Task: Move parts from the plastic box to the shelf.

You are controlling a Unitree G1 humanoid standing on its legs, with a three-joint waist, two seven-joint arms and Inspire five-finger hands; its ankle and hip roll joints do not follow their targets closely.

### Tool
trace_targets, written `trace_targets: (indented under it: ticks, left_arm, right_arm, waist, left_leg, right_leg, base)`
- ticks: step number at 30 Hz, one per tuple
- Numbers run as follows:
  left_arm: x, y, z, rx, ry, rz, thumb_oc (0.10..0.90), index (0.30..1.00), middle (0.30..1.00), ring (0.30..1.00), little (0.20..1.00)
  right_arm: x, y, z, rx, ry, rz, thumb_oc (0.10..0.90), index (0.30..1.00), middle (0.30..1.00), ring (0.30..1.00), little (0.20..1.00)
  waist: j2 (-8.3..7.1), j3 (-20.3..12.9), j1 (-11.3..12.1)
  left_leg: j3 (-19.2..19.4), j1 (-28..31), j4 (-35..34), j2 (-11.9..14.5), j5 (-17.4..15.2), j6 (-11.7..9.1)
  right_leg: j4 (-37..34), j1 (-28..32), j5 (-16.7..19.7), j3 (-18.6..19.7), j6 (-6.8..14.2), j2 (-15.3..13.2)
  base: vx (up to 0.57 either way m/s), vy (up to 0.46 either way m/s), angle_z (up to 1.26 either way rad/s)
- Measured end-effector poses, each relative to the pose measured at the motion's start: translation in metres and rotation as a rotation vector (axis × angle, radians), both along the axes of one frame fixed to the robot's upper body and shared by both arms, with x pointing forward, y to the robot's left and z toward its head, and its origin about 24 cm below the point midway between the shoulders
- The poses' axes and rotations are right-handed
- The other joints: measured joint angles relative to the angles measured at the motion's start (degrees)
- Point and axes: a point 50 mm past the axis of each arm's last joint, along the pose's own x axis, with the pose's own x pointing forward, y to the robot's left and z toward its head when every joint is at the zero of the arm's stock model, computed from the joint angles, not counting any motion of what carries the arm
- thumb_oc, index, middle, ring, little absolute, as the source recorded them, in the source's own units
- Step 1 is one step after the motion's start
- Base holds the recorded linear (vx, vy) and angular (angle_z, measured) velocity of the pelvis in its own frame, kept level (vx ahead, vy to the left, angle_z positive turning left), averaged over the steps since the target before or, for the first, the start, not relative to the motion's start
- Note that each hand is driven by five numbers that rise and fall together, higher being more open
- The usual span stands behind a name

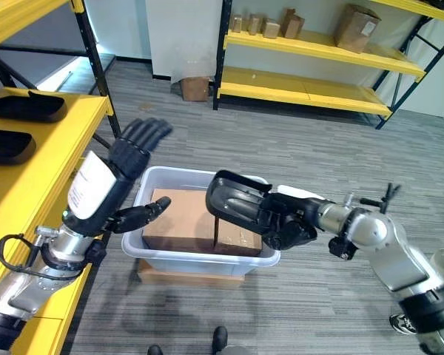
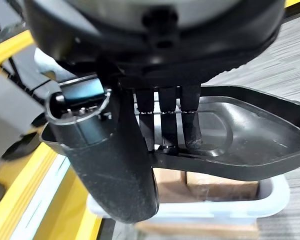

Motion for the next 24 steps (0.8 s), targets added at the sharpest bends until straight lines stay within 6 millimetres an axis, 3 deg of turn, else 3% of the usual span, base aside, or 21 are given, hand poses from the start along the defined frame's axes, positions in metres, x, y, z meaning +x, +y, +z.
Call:
trace_targets:
  ticks: [4,12,16,24]
  left_arm:
    - [-0.006,-0.01,-0.01,0.051,0.011,-0.092,0.9,1.0,1.0,1.0,1.0]
    - [-0.005,-0.009,-0.022,0.189,0.01,-0.124,0.9,1.0,1.0,1.0,1.0]
    - [-0.002,0.001,-0.03,0.254,0.029,-0.085,0.9,1.0,1.0,1.0,1.0]
    - [0.001,0.003,-0.03,0.219,0.017,-0.053,0.9,1.0,1.0,1.0,1.0]
  right_arm:
    - [0.004,0.011,0.009,-0.043,-0.018,0.071,0.4,0.3,0.3,0.3,0.3]
    - [0.014,0.027,0.035,-0.108,-0.122,0.134,0.4,0.3,0.3,0.3,0.3]
    - [0.013,0.03,0.034,-0.121,-0.101,0.157,0.4,0.3,0.3,0.3,0.3]
    - [0.011,0.034,0.025,-0.156,-0.014,0.206,0.4,0.3,0.3,0.3,0.3]
  waist:
    - [1.09,-0.74,0.02]
    - [1.29,-1.32,-0.14]
    - [1.31,-1.35,-0.19]
    - [1.31,-1.35,-0.13]
  left_leg:
    - [0.01,0.02,0.01,-0.09,0.12,0.15]
    - [1.05,0.22,0.01,-0.26,0.13,0.19]
    - [1.37,0.41,0.01,-0.26,0.13,0.19]
    - [1.47,0.45,0.0,-0.28,0.12,0.19]
  right_leg:
    - [0.0,-0.04,0.11,0.14,-0.14,0.02]
    - [0.0,-0.41,0.39,1.28,-0.28,0.0]
    - [-0.01,-0.39,0.43,1.55,-0.27,-0.03]
    - [-0.01,-0.42,0.45,1.7,-0.27,-0.02]
  base:
    - [0.0,0.0,0.0]
    - [-0.02,-0.005,-0.06]
    - [-0.02,-0.013,-0.04]
    - [0.0,0.0,0.0]
